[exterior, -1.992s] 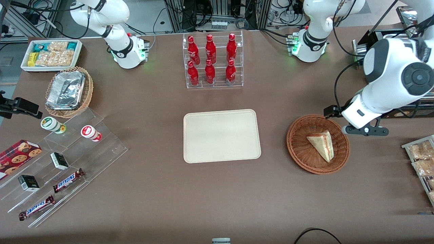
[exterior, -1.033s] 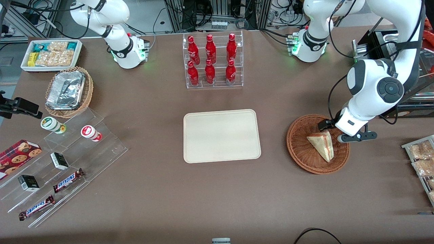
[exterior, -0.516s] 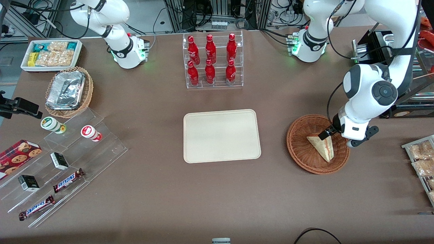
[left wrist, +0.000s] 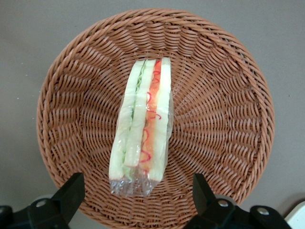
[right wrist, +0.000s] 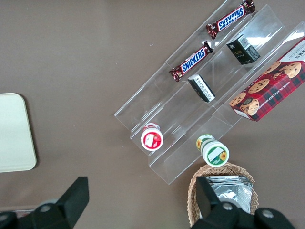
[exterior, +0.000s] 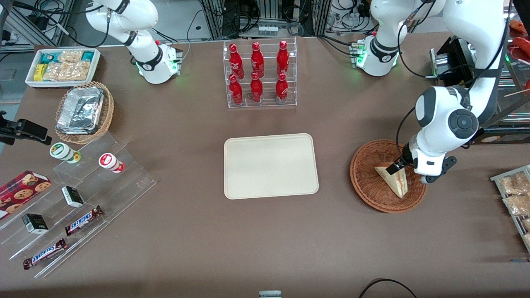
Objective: Place sandwich from basket to tray
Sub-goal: 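Lower the open left gripper around the sandwich's wrapped end, then close the left gripper on the sandwich and lift it from the basket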
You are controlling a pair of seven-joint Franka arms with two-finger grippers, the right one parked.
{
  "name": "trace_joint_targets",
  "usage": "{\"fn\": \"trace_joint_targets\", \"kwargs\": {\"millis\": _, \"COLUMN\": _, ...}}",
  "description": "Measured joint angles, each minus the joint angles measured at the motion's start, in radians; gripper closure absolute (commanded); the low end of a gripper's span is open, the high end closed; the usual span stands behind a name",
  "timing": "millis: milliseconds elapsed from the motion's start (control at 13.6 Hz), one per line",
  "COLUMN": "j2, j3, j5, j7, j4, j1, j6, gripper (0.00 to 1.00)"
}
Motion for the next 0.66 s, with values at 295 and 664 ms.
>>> {"fn": "trace_joint_targets", "kwargs": {"millis": 295, "j2": 0.054, "j3": 0.0, "j5": 0.0, "j7": -0.004, "j4": 0.024, "j1": 0.0, "j6": 0.006, "gripper": 0.0}}
{"fn": "trace_joint_targets", "kwargs": {"millis": 664, "j2": 0.099, "j3": 0.004, "j5": 0.0, "j7": -0.008, "j4": 0.035, "j1": 0.002, "j6": 0.012, "gripper": 0.04}}
